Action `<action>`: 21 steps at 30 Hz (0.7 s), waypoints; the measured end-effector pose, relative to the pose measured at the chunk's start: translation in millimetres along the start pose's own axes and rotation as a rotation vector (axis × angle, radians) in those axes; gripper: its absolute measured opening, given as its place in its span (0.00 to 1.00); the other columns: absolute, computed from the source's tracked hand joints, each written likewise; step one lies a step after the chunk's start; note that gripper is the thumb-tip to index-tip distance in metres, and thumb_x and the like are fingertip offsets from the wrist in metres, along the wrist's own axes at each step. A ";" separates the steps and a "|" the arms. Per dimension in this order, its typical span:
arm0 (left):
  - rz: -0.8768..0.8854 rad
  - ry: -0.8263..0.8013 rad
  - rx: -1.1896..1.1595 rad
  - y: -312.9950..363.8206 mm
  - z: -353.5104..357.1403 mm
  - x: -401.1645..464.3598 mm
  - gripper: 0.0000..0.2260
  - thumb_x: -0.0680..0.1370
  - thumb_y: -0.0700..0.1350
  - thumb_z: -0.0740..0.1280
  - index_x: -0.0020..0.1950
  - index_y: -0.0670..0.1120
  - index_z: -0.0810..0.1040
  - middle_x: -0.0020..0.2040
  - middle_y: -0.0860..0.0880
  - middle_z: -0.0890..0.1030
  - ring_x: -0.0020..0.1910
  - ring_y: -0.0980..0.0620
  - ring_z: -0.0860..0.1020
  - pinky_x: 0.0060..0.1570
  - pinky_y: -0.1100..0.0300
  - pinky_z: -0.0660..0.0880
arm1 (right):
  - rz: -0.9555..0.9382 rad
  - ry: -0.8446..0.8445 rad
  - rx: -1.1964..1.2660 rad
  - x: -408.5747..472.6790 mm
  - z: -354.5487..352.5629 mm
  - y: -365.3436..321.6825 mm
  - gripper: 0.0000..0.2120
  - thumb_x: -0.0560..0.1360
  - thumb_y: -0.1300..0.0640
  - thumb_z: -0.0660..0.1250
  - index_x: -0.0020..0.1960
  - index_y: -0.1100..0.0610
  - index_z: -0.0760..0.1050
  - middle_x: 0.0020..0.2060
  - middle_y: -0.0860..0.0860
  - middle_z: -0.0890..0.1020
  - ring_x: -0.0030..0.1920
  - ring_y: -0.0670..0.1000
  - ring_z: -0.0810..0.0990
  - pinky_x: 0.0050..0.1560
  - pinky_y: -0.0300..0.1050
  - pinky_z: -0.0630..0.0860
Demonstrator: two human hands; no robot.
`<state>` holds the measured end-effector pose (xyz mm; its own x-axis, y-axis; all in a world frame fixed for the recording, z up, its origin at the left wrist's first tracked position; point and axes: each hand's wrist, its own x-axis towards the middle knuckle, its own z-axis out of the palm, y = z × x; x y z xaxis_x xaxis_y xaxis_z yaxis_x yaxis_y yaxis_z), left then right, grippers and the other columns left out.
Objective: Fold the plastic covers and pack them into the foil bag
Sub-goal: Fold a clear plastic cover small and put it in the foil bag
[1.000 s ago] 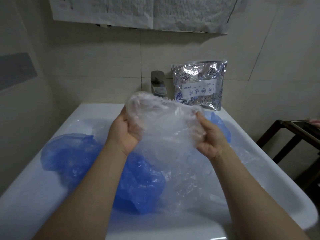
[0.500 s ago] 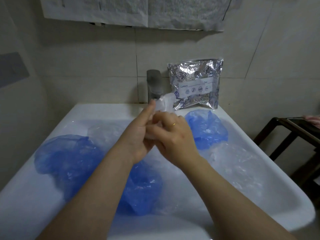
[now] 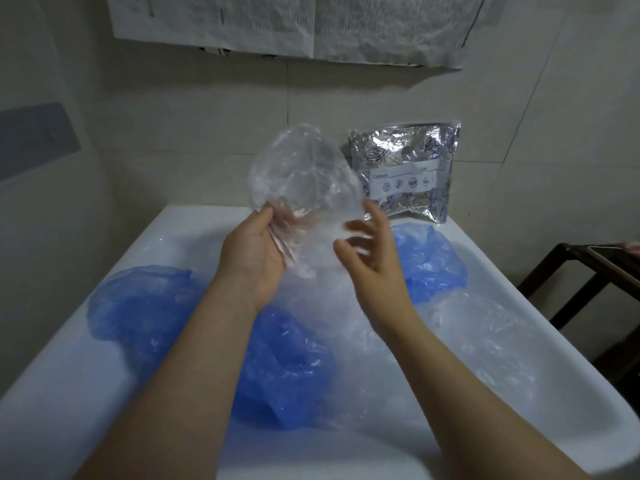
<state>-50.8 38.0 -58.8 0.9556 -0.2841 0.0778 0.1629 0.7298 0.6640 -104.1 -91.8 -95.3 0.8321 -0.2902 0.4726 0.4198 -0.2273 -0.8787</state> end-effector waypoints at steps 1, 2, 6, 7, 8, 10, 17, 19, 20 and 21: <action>-0.009 0.011 0.002 -1.1 1.3 -1.1 0.16 0.82 0.43 0.52 0.41 0.44 0.75 0.47 0.42 0.82 0.50 0.46 0.81 0.56 0.50 0.74 | 0.109 0.096 -0.035 2.4 -0.9 3.0 0.33 0.73 0.55 0.70 0.72 0.44 0.58 0.63 0.49 0.71 0.55 0.44 0.74 0.57 0.42 0.72; -0.020 0.003 0.009 -2.0 2.9 -2.6 0.17 0.82 0.44 0.52 0.40 0.44 0.75 0.48 0.41 0.82 0.51 0.45 0.81 0.54 0.50 0.75 | 0.250 0.120 -0.051 4.8 -3.0 6.1 0.39 0.71 0.53 0.72 0.74 0.46 0.54 0.67 0.49 0.67 0.61 0.47 0.72 0.62 0.47 0.70; -0.020 -0.105 0.067 -2.3 11.9 -12.7 0.17 0.82 0.47 0.50 0.48 0.43 0.78 0.41 0.45 0.84 0.42 0.50 0.83 0.41 0.58 0.80 | 0.565 -0.155 0.351 9.0 -8.8 14.1 0.19 0.75 0.56 0.67 0.63 0.63 0.72 0.52 0.55 0.81 0.53 0.54 0.79 0.57 0.50 0.74; 0.006 -0.144 0.065 -2.3 12.0 -13.1 0.16 0.81 0.48 0.52 0.51 0.43 0.77 0.42 0.46 0.84 0.44 0.50 0.83 0.44 0.58 0.80 | 0.570 -0.171 0.449 9.6 -9.2 12.5 0.12 0.76 0.60 0.64 0.57 0.64 0.75 0.45 0.54 0.82 0.46 0.51 0.81 0.50 0.45 0.76; 0.035 -0.173 0.082 -1.8 12.0 -13.2 0.14 0.80 0.50 0.55 0.53 0.44 0.77 0.45 0.48 0.83 0.48 0.50 0.81 0.48 0.58 0.79 | 0.562 -0.141 0.522 10.5 -9.1 11.3 0.07 0.77 0.62 0.62 0.52 0.62 0.76 0.39 0.52 0.82 0.40 0.48 0.81 0.44 0.40 0.77; 0.053 -0.149 0.204 -4.0 10.8 -10.6 0.14 0.73 0.53 0.64 0.55 0.47 0.75 0.48 0.50 0.78 0.53 0.51 0.77 0.54 0.58 0.73 | 0.520 -0.023 0.626 14.1 -10.8 9.0 0.05 0.77 0.65 0.61 0.45 0.60 0.74 0.32 0.49 0.82 0.34 0.44 0.81 0.37 0.36 0.77; -0.155 -0.072 0.689 -25.7 13.7 -21.1 0.18 0.69 0.58 0.68 0.50 0.46 0.77 0.46 0.47 0.82 0.40 0.51 0.83 0.40 0.59 0.79 | 0.315 0.048 0.464 15.2 -19.2 7.4 0.07 0.75 0.67 0.63 0.41 0.58 0.73 0.34 0.54 0.77 0.35 0.48 0.79 0.36 0.38 0.77; -0.082 0.007 0.762 -27.6 13.3 -18.9 0.11 0.76 0.53 0.66 0.47 0.45 0.76 0.42 0.47 0.81 0.34 0.54 0.82 0.36 0.62 0.79 | 0.266 -0.021 0.322 12.4 -14.9 9.8 0.08 0.74 0.69 0.64 0.40 0.58 0.73 0.34 0.54 0.77 0.34 0.49 0.79 0.36 0.40 0.77; -0.038 0.059 0.802 -27.9 11.4 -16.9 0.08 0.77 0.49 0.65 0.46 0.44 0.75 0.41 0.47 0.81 0.34 0.54 0.81 0.37 0.62 0.78 | 0.248 -0.050 0.270 11.3 -13.2 10.3 0.08 0.73 0.69 0.65 0.40 0.58 0.74 0.35 0.53 0.77 0.35 0.48 0.79 0.38 0.40 0.77; -0.007 0.093 0.828 -27.6 10.0 -15.2 0.06 0.78 0.47 0.64 0.46 0.45 0.75 0.41 0.48 0.81 0.35 0.54 0.81 0.37 0.63 0.79 | 0.240 -0.066 0.229 10.9 -13.1 9.5 0.07 0.73 0.69 0.66 0.40 0.58 0.75 0.35 0.53 0.78 0.36 0.48 0.79 0.38 0.40 0.77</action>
<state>-72.3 16.0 -70.9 0.9775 -0.2080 0.0342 -0.0298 0.0243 0.9993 -95.8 -109.3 -97.6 0.9356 -0.2478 0.2514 0.2733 0.0577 -0.9602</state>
